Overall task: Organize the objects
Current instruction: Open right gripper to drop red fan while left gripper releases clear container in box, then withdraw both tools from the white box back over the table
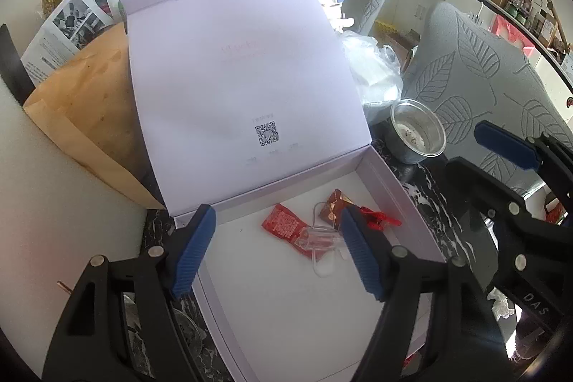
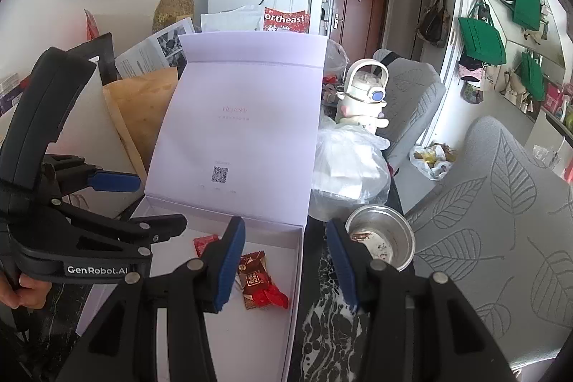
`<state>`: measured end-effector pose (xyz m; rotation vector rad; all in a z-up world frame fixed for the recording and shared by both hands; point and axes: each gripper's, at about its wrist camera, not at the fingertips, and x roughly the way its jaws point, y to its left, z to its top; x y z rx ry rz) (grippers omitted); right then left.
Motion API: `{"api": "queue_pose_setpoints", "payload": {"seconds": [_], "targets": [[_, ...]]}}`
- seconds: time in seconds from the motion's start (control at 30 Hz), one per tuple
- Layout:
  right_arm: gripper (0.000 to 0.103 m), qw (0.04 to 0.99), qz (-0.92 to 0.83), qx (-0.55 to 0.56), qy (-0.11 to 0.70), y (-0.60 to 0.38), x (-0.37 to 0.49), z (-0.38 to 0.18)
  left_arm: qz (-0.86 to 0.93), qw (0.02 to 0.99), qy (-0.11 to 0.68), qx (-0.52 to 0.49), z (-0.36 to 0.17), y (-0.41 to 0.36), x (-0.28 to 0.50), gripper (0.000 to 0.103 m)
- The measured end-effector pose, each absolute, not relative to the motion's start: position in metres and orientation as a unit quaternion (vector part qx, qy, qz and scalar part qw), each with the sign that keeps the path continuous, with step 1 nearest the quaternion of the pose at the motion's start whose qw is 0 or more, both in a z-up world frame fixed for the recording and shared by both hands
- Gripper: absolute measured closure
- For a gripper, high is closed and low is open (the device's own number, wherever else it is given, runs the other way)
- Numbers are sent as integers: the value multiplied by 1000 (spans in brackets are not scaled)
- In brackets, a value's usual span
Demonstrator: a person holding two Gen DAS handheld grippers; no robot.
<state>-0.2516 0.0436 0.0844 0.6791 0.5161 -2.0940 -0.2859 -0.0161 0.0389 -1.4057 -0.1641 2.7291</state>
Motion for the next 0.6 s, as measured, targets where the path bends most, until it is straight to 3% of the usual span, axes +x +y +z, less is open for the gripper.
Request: {"api": "queue_pose_setpoints", "payload": {"seconds": [0.6], "targets": [[53, 414, -859, 230, 195, 76, -196, 138, 910, 24, -66, -408, 86, -20, -233, 30]]}}
